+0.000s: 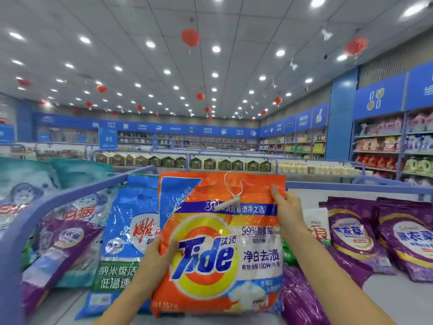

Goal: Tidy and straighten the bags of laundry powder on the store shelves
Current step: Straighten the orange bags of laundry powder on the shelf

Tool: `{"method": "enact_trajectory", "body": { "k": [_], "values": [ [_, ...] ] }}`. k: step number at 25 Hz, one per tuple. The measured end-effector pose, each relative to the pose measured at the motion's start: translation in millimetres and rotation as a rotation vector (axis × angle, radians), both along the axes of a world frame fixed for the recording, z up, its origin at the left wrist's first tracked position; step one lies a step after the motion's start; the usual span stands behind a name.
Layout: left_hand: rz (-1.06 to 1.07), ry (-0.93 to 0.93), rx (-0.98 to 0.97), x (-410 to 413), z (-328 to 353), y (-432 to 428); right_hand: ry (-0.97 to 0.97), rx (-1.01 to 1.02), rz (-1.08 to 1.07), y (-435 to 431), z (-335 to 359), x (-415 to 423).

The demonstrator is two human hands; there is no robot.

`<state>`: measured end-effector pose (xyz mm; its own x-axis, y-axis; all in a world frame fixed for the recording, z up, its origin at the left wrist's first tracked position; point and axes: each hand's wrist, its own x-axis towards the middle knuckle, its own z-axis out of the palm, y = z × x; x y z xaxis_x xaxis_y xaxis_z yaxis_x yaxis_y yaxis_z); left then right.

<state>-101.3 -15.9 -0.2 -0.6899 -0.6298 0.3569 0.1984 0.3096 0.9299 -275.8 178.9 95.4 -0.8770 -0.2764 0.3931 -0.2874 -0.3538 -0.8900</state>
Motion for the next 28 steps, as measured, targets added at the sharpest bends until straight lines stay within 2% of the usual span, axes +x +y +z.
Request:
{"method": "enact_trajectory", "body": {
  "k": [3, 6, 11, 15, 19, 21, 23, 25, 28],
  "values": [
    [-0.084, -0.019, 0.049, 7, 0, -1, -0.08, 0.033, 0.029, 7, -21, 0],
    [-0.134, 0.054, 0.027, 7, 12, 4, -0.046, 0.093, 0.033, 14, -22, 3],
    [0.137, 0.211, 0.006, -10, 39, 5, -0.001, 0.144, 0.001, 21, -19, 4],
    [0.132, 0.231, 0.108, -17, 49, 11, 0.009, 0.136, 0.008, 27, -21, 3],
    [-0.013, 0.183, 0.257, -11, 41, 3, -0.005, 0.134, 0.168, 41, -35, -9],
    [-0.098, 0.136, 0.298, -3, 32, -3, 0.033, 0.255, 0.317, 56, -52, -18],
    [-0.116, 0.028, 0.206, 10, 23, -3, -0.025, 0.387, 0.436, 66, -74, -20],
    [-0.137, -0.11, 0.077, 23, 11, 1, -0.09, 0.493, 0.473, 68, -95, -14],
    [-0.12, -0.275, -0.08, 35, -4, 17, -0.078, 0.617, 0.494, 66, -106, 0]
  ]
}}
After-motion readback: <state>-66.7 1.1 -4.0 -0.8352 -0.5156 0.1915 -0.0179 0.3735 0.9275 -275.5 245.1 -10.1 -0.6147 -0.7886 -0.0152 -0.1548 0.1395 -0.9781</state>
